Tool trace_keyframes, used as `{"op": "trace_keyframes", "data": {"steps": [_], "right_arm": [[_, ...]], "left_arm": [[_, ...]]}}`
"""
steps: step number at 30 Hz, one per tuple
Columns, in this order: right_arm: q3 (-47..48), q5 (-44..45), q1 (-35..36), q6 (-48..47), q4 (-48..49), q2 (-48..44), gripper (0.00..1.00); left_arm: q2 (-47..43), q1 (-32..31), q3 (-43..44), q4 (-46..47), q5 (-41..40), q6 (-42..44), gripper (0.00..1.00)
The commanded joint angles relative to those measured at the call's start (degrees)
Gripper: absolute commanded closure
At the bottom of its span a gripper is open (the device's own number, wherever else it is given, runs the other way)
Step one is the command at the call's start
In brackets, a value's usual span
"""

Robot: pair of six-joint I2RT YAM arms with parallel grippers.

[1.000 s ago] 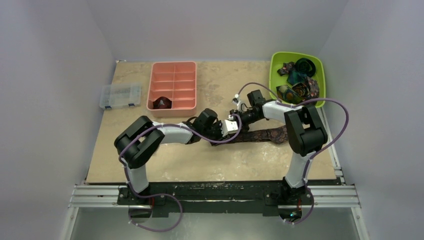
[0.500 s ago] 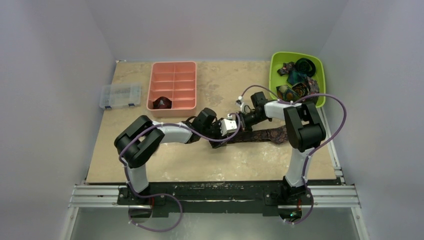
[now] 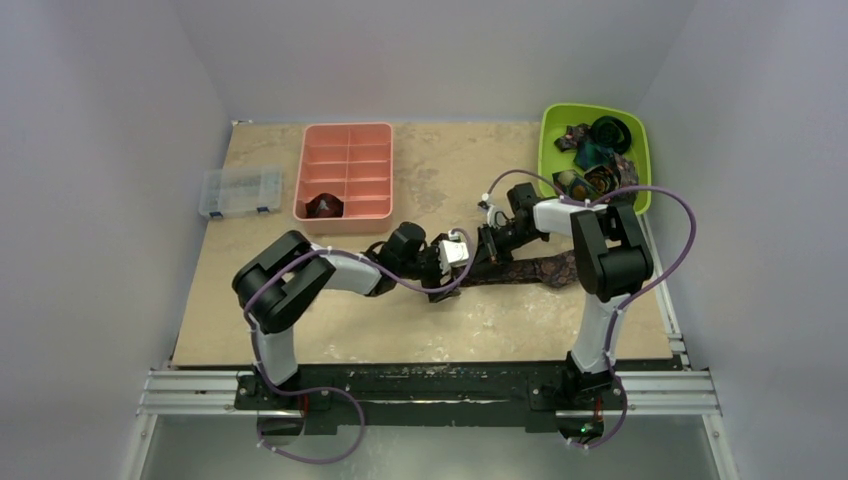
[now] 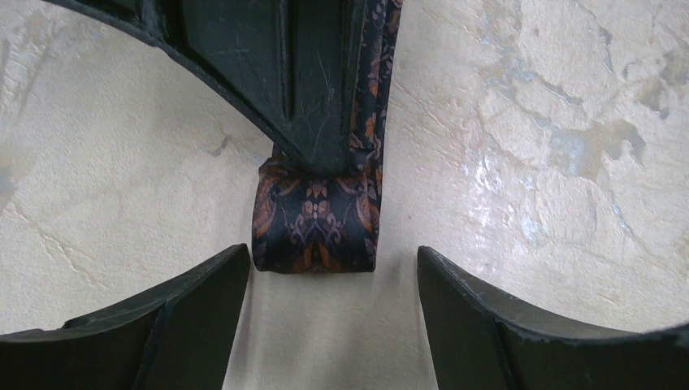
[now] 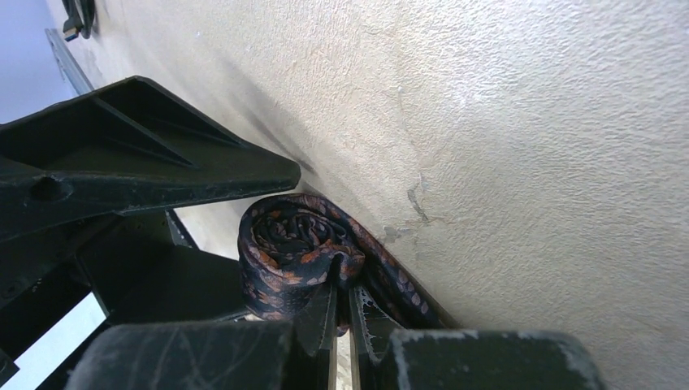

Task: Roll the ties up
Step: Roll the tie at the center of the board.

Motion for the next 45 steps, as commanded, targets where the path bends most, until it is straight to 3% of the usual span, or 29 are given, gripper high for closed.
{"op": "trace_keyframes", "data": {"steps": [1, 5, 12, 17, 23, 27, 38, 42, 43, 45], "right_arm": [[-0.47, 14.47, 1.18, -4.50, -0.65, 1.93, 1.00], [0.18, 15.36, 2.51, -4.84, -0.81, 3.58, 1.00], [-0.86, 12.33, 3.37, -3.03, 2.73, 3.31, 1.00], [0.43, 7.12, 4.35, -2.34, 3.49, 2.64, 1.00], [2.38, 1.86, 2.52, -5.34, -3.10, -3.11, 0.77], [2.08, -3.64, 0.54, -5.76, -5.98, -7.08, 0.61], [-0.97, -9.32, 3.25, 7.18, 4.62, -5.48, 0.50], [-0.35, -8.39, 3.75, 6.59, 4.97, -2.74, 0.53], [-0.45, -8.36, 3.76, 6.33, 5.22, -2.34, 0.59], [-0.64, -8.07, 3.78, 4.50, 5.26, -2.00, 0.82]], "left_arm": [[3.27, 0.18, -0.07, 11.10, 3.04, -4.19, 0.25], [6.23, -0.93, 2.50, 13.03, 3.41, -6.35, 0.30], [8.10, -1.86, 3.27, 11.01, 1.68, -7.16, 0.62], [3.39, -1.86, 0.01, 2.65, -2.59, -2.60, 0.74], [0.48, -1.90, -0.66, -11.92, -6.96, 3.11, 0.78], [0.95, -1.94, 0.98, -15.95, -7.67, 4.06, 0.79], [3.44, -2.05, 6.05, -21.32, -7.27, 6.12, 0.77], [3.60, -2.03, 6.53, -21.96, -7.36, 6.27, 0.73], [3.60, -2.03, 6.65, -22.08, -7.38, 6.23, 0.72], [3.77, -2.04, 6.97, -22.16, -7.42, 6.03, 0.70]]}}
